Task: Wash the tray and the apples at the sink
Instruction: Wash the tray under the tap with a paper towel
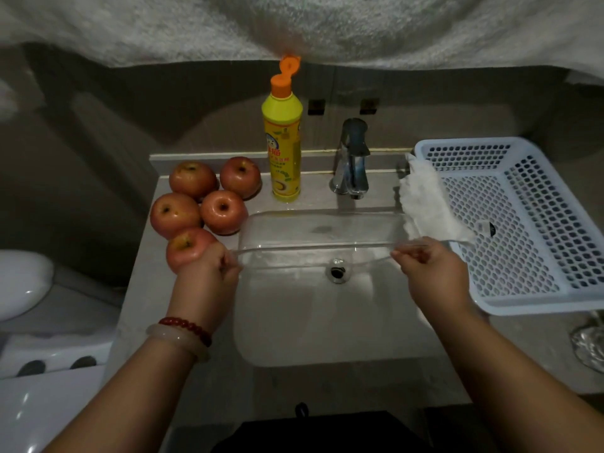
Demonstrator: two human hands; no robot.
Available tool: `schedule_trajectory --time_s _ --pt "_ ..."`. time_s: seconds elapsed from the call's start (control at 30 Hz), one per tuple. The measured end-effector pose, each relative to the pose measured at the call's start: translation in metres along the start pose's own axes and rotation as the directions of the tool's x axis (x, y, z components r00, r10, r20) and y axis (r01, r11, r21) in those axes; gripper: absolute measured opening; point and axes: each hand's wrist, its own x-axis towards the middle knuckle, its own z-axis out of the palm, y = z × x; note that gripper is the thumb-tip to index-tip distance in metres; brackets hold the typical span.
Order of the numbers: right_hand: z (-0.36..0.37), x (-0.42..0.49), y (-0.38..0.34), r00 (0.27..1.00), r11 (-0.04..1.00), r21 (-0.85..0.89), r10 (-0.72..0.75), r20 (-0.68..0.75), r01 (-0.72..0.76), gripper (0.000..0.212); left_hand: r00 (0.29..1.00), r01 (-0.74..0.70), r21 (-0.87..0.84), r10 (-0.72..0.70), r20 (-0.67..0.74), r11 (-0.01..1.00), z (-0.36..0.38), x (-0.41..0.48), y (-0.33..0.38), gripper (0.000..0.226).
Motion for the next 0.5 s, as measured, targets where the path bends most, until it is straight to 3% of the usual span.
schedule_trajectory --time_s 0.23,0.5 --pt "-0.007 -0.002 -0.007 0.991 0.99 0.082 -0.106 -0.078 0.113 0.004 0.98 -0.179 0.106 0.187 -0.074 0.978 -0.006 0.007 0.008 0.025" --pt "-0.017 -0.006 0.003 0.979 0.968 0.162 -0.178 -0.095 0.191 0.011 0.935 -0.336 0.085 0.343 -0.088 0.938 -0.016 -0.001 0.018 0.022"
